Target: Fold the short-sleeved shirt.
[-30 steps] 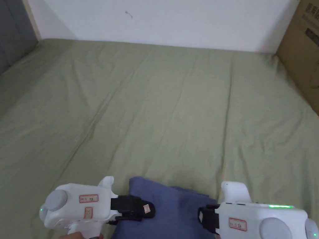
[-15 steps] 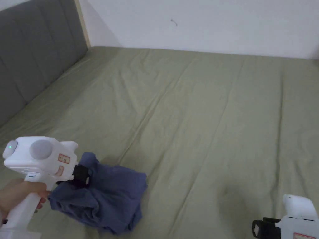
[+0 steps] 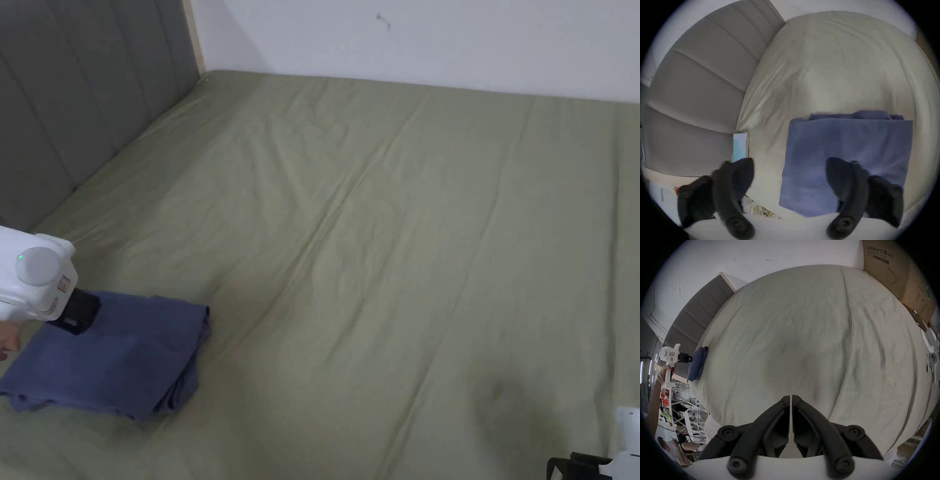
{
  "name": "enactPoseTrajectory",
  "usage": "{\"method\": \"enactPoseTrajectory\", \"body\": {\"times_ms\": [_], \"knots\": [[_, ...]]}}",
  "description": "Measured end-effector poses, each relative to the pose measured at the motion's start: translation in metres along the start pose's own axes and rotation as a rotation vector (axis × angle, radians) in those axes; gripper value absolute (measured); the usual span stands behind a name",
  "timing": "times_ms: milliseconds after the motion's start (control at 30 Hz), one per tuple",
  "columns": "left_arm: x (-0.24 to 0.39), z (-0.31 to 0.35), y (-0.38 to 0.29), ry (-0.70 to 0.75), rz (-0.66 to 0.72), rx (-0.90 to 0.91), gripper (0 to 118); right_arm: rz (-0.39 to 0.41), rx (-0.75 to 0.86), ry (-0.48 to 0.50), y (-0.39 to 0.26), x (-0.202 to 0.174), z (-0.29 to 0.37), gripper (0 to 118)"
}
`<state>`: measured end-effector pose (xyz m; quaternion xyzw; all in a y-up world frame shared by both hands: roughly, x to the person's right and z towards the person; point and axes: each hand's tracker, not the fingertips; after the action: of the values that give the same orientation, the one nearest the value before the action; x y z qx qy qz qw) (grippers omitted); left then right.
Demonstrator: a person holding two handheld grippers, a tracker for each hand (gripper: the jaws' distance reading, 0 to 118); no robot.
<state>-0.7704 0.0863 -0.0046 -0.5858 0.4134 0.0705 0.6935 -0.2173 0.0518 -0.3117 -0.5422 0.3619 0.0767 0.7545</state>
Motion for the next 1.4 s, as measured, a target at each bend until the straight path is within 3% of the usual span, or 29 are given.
{"method": "enactPoseTrajectory", "body": {"times_ms": [167,200,233,300,333,467,667,933,1033,1167,1400], "knots": [[0.014,0.035,-0.006,-0.197,0.157,0.073,108,-0.022,0.004,0.012,-0.006,0.006,0.004,3],[0.020,0.046,-0.010,-0.249,0.193,0.097,102,-0.022,0.008,0.014,-0.008,0.007,0.007,3],[0.026,0.056,-0.014,-0.313,0.215,0.114,80,-0.024,0.012,0.016,-0.009,0.009,0.009,3],[0.045,0.075,-0.021,-0.436,0.236,0.161,20,-0.036,0.021,0.023,-0.010,0.014,0.013,3],[0.059,0.086,-0.029,-0.466,0.253,0.195,3,-0.043,0.027,0.024,-0.011,0.016,0.015,3],[0.105,0.125,-0.042,-0.632,0.267,0.208,0,-0.040,0.058,0.032,-0.016,0.021,0.029,3],[0.161,0.200,-0.058,-0.497,0.168,0.362,0,-0.038,0.169,0.021,-0.014,0.025,0.068,3],[0.215,0.299,-0.088,-0.462,0.082,0.665,0,0.078,0.563,-0.140,0.000,-0.004,0.161,3],[0.232,0.340,-0.100,-0.379,0.049,0.812,0,0.109,0.695,-0.216,0.007,-0.015,0.197,3],[0.254,0.384,-0.118,-0.328,0.107,0.989,0,0.090,0.842,-0.233,0.010,-0.022,0.237,3],[0.284,0.410,-0.147,-0.297,0.150,1.099,0,0.081,0.969,-0.298,-0.014,-0.030,0.263,3]]}}
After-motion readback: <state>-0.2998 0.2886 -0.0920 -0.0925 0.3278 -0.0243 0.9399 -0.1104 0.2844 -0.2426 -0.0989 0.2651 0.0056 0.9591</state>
